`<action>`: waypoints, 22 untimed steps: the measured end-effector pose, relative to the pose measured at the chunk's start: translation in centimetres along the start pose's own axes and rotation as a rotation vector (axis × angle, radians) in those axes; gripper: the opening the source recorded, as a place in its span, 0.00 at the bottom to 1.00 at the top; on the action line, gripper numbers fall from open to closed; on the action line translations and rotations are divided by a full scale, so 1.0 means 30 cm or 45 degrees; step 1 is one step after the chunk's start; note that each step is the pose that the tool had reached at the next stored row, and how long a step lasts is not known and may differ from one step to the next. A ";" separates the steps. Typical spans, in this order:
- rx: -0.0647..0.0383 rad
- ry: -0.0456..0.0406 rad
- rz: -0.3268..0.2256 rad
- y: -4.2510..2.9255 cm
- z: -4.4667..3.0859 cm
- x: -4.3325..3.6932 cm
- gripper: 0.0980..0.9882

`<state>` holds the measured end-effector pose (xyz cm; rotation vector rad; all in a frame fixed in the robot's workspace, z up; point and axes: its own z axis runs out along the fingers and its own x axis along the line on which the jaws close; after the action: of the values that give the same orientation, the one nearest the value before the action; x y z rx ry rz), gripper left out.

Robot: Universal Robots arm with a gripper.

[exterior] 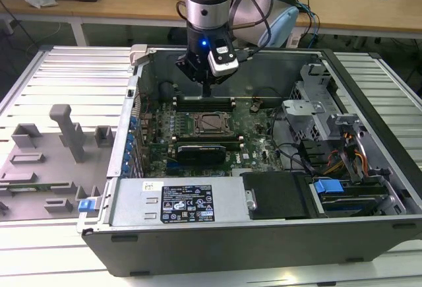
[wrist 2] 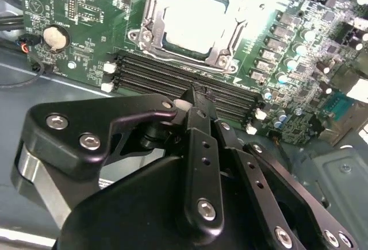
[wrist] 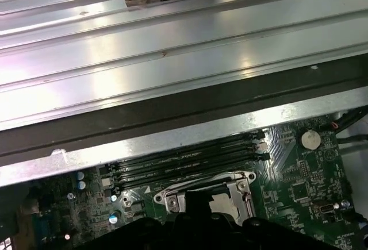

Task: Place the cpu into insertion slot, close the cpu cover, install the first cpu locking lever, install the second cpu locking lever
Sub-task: 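Install the first cpu locking lever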

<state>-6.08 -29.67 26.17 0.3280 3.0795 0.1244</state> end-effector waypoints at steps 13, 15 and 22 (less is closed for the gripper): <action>-0.001 0.011 -0.079 -0.017 0.007 -0.056 0.01; -0.001 0.013 -0.101 -0.020 0.009 -0.056 0.01; 0.081 0.003 -0.151 -0.022 0.016 -0.055 0.01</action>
<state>-4.57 -30.61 25.70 0.1464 3.1003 0.0225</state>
